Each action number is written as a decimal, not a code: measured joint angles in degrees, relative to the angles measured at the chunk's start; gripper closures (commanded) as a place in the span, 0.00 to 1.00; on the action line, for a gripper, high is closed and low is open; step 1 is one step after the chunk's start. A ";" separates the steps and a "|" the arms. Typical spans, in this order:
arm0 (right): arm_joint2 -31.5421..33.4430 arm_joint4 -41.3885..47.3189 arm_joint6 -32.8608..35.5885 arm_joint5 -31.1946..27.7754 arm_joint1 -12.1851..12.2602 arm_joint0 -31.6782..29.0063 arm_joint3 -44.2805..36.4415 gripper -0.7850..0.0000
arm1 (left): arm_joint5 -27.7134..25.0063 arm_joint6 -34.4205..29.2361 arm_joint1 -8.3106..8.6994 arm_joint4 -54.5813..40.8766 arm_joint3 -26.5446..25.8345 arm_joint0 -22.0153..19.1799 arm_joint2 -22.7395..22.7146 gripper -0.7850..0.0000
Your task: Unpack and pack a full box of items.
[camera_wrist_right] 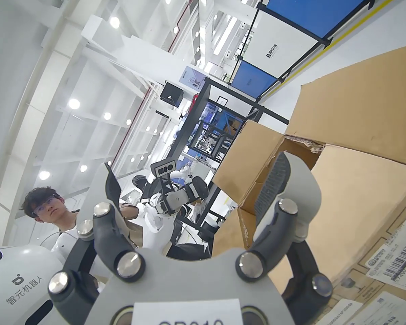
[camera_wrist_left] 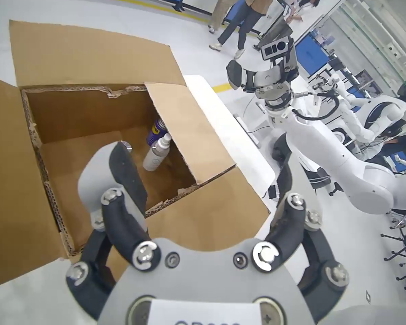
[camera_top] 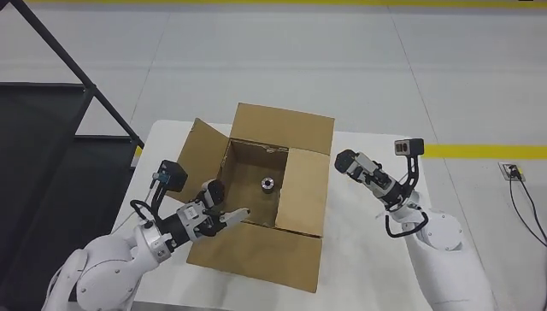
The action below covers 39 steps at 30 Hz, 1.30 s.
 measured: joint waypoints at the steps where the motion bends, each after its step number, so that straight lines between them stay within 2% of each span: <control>1: 0.00 0.00 0.00 0.00 0.00 0.00 0.00 0.00 | 0.00 0.00 0.00 0.00 0.00 0.00 0.00 0.00; 7: 0.09 0.27 -0.39 -0.54 0.10 -0.71 -2.11 0.00 | 1.95 -1.31 -0.14 -3.89 1.37 -0.78 1.51 0.00; 10: 1.38 1.40 0.25 -2.75 0.50 -2.13 -4.85 0.00 | 4.25 -4.40 -0.46 -9.98 4.29 -4.58 4.86 0.00; 14: 4.06 2.49 1.38 -4.95 1.25 -4.50 -6.77 0.00 | 7.36 -9.44 -1.12 -15.10 10.89 -11.95 10.70 0.00; 21: 8.39 3.53 1.71 -6.30 2.39 -8.45 -8.35 0.00 | 8.45 -14.13 -2.66 -19.89 23.15 -21.73 19.50 0.00; 26: 10.26 4.47 1.02 -7.02 2.95 -10.59 -9.53 0.00 | 7.48 -16.24 -3.83 -22.09 31.47 -26.35 24.51 0.00; 31: 10.89 4.72 0.28 -7.36 3.33 -11.78 -10.37 0.00 | 5.51 -14.49 -5.08 -23.03 37.45 -29.21 28.32 0.00; 39: 10.58 4.41 -1.23 -7.52 3.72 -12.64 -11.05 0.00 | 1.91 -13.67 -6.74 -26.54 41.52 -32.05 32.12 0.00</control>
